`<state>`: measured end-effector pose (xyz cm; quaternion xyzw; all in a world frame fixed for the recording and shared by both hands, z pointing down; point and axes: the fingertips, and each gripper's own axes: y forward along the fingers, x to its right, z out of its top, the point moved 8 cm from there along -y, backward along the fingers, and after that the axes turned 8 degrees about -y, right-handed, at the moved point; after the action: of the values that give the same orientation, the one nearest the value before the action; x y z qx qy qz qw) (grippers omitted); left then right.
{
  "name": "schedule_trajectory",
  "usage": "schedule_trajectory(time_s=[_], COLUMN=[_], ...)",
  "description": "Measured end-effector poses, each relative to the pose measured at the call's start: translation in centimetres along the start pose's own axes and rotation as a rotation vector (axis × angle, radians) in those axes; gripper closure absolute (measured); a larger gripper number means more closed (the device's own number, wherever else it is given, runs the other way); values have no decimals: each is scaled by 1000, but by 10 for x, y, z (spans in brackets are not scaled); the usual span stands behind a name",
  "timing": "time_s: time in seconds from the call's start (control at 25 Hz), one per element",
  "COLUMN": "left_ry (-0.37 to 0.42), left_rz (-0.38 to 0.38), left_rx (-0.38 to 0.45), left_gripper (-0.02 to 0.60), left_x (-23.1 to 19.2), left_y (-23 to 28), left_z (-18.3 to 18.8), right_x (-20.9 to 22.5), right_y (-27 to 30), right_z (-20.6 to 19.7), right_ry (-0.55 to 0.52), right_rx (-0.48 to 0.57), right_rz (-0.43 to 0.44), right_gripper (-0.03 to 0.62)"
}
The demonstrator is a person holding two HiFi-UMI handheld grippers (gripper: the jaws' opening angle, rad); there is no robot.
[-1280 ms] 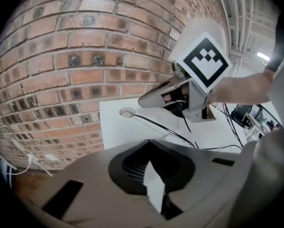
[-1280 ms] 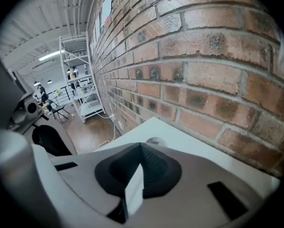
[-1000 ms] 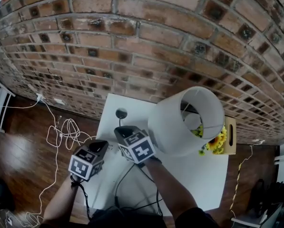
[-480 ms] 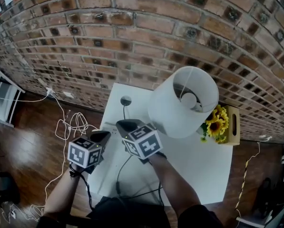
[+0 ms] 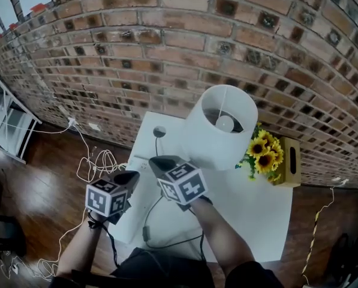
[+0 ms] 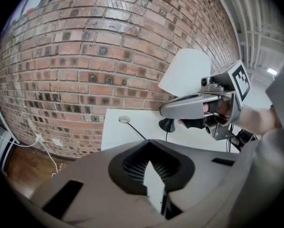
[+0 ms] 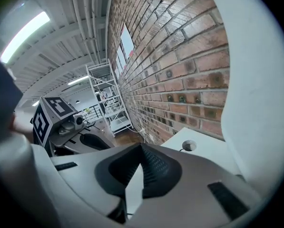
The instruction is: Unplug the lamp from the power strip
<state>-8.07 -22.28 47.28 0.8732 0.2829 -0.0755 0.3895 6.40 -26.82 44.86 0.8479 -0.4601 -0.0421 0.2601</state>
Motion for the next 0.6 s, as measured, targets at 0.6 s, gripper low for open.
schedule_trajectory(time_s=[0.6], left_ry=[-2], left_rz=[145], left_rx=[99], left_gripper=[566], left_x=[37], left_y=[-59], left_z=[-10], right_x=[-27], right_y=[-29], right_z=[10], right_ry=[-50], right_rx=[48], right_rz=[85], right_gripper=[597])
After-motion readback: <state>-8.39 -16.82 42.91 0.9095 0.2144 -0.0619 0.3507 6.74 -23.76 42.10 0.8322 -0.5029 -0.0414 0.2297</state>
